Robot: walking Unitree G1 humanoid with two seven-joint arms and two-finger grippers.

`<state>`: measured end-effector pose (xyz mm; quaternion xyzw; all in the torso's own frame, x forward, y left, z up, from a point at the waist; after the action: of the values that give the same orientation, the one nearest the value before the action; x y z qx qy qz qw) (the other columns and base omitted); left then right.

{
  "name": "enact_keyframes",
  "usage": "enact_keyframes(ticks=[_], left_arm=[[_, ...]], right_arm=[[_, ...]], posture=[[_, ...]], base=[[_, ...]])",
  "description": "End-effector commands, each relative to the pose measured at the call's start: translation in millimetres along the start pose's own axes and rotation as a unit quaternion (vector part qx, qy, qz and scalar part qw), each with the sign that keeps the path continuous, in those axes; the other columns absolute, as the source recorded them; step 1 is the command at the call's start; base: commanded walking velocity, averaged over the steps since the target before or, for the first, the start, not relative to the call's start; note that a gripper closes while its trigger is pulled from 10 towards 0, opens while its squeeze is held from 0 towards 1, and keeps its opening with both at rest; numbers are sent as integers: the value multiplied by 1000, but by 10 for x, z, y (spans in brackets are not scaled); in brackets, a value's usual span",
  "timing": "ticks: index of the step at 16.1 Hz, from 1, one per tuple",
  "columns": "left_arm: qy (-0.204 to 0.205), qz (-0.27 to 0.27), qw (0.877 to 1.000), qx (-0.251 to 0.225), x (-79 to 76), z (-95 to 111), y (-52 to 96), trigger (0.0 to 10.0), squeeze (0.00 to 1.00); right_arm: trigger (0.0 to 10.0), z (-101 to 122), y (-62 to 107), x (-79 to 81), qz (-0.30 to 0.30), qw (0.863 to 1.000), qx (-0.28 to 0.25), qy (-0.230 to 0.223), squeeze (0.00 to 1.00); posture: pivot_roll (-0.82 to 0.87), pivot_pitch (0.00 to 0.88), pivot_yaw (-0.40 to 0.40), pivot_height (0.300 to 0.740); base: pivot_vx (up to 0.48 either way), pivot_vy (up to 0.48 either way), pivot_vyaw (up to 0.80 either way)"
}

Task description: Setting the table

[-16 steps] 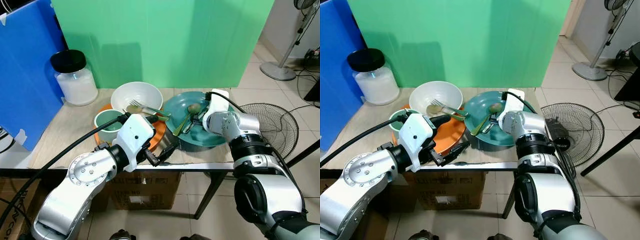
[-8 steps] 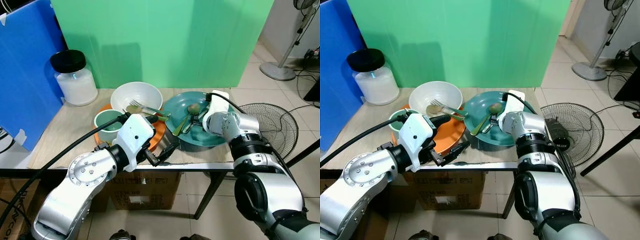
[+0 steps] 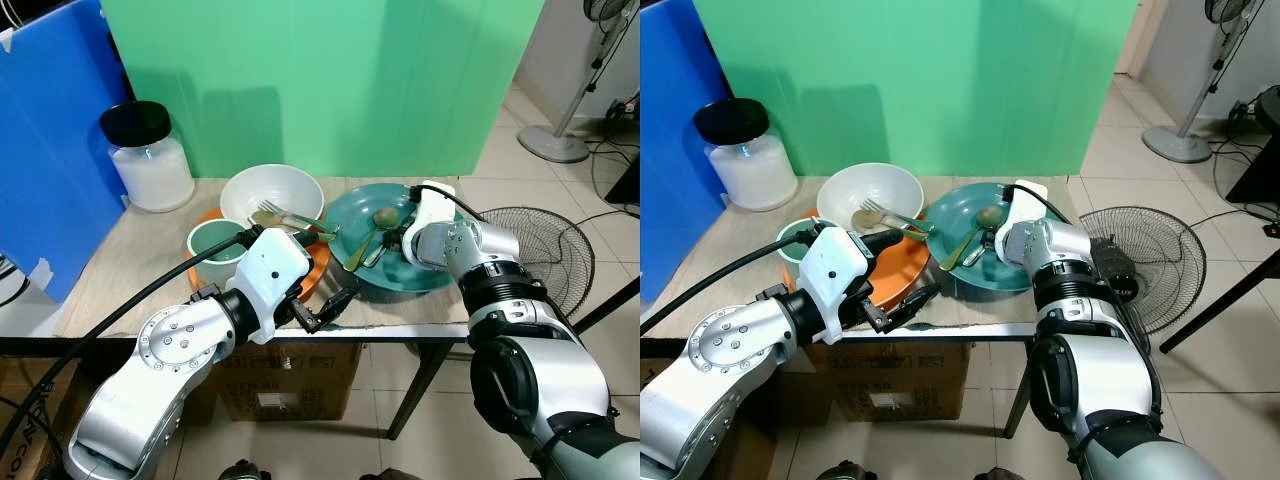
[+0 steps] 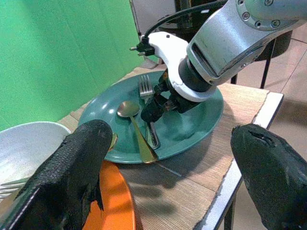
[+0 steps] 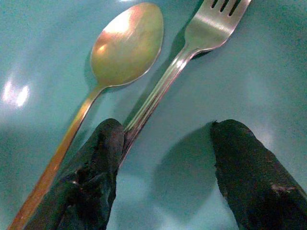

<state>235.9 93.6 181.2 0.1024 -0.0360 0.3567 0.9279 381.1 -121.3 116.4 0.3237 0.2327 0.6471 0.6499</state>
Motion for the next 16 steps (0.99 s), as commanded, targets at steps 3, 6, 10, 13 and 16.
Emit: enact_keyframes(ticks=[3, 6, 10, 13, 16], left_arm=[[-5, -6, 1000, 0, -22, 21, -9, 10000, 0], [-5, -7, 1000, 0, -29, 21, -14, 10000, 0], [-6, -7, 1000, 0, -31, 21, -12, 10000, 0], [-7, -6, 1000, 1, -34, 21, -10, 10000, 0], [-7, -6, 1000, 0, -44, 20, -7, 10000, 0]], right_arm=[[0, -57, -16, 42, 14, 1000, 22, 1, 0], [0, -55, -20, 37, 16, 1000, 24, 2, 0], [0, -46, -10, -76, 14, 999, 30, 4, 0], [0, 20, 36, -177, 11, 1000, 27, 7, 0], [4824, 163, 132, -188, 16, 999, 0, 38, 0]], posture=[[124, 0, -25, 740], [122, 0, -25, 740], [122, 0, -28, 740], [121, 0, -31, 740], [120, 0, -32, 740]], base=[[0, 0, 0], [0, 0, 0], [0, 0, 0], [0, 0, 0], [0, 0, 0]])
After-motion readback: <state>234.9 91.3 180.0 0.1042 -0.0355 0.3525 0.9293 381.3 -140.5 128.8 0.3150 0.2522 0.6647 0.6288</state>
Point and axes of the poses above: a point about 5 cm out from each wrist's last joint towards the gripper, its own y axis pointing back from the gripper into the wrist, its own z axis along the axis of the wrist's last joint, x = y × z, the point moved 1 cm from there along -y, pointing out of the wrist towards the gripper, and after that the axes turned 6 degrees about y, right-handed, at the moved point
